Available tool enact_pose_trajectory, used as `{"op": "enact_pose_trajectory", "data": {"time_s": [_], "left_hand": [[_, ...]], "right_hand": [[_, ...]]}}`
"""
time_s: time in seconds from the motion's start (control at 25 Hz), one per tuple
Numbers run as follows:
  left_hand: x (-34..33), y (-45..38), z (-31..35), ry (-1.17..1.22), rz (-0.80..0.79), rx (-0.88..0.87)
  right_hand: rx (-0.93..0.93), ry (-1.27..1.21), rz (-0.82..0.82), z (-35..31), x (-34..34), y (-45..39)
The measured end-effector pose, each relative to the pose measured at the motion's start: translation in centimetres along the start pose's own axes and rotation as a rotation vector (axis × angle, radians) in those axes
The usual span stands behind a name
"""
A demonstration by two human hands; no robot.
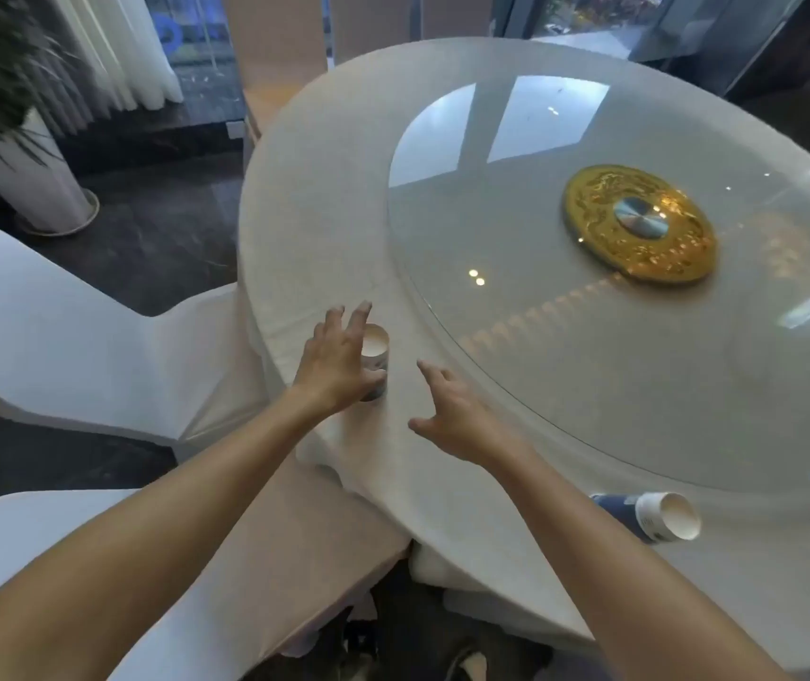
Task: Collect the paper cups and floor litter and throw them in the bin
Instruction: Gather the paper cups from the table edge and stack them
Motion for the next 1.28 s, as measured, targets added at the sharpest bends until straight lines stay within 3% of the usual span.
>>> {"op": "enact_pose_trajectory", "data": {"time_s": [0.16,0.4,0.6,0.84,1.0,1.12,1.28], "left_hand": [[-1.5,-3.1,-2.0,0.039,-0.122,0.079],[-3.4,-4.7,-4.5,0.155,-0.142,0.088],[-3.3,-3.6,-4.9,0.487,-0.146,0.194],[-5.5,-2.3,-4.6,0.996,-0.377,0.285],[-8.4,-0.2,-2.3,1.171,-0.635,0.328],[-10.0,1.5,-0.4,1.085,-0.79,0.279],[-12.2,4.5,2.9,0.477,-0.924,0.033]], "right_hand": [[-0.037,-0.02,-0.067,-0.4,-1.7,-3.0],[-0.101,-0.073,-0.1,0.6,-4.2,-5.0],[-0.186,-0.194,-0.002,2.3,-4.4,-3.3],[-0.199,-0.316,0.203,4.6,-0.2,1.1],[-0.216,-0.499,0.276,5.9,2.8,4.5],[-0.231,-0.552,0.299,7.3,4.1,7.9],[-0.202,-0.508,0.285,8.4,5.7,11.7]]}}
Point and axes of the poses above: each hand's wrist, its own y-axis away from the middle knuckle, its own x-axis out of the back of the hand, z = x × y, the point moved 5 cm from there along -y, towards the middle knuckle, and after that the axes turned 9 degrees about x, right-handed, at the moved point
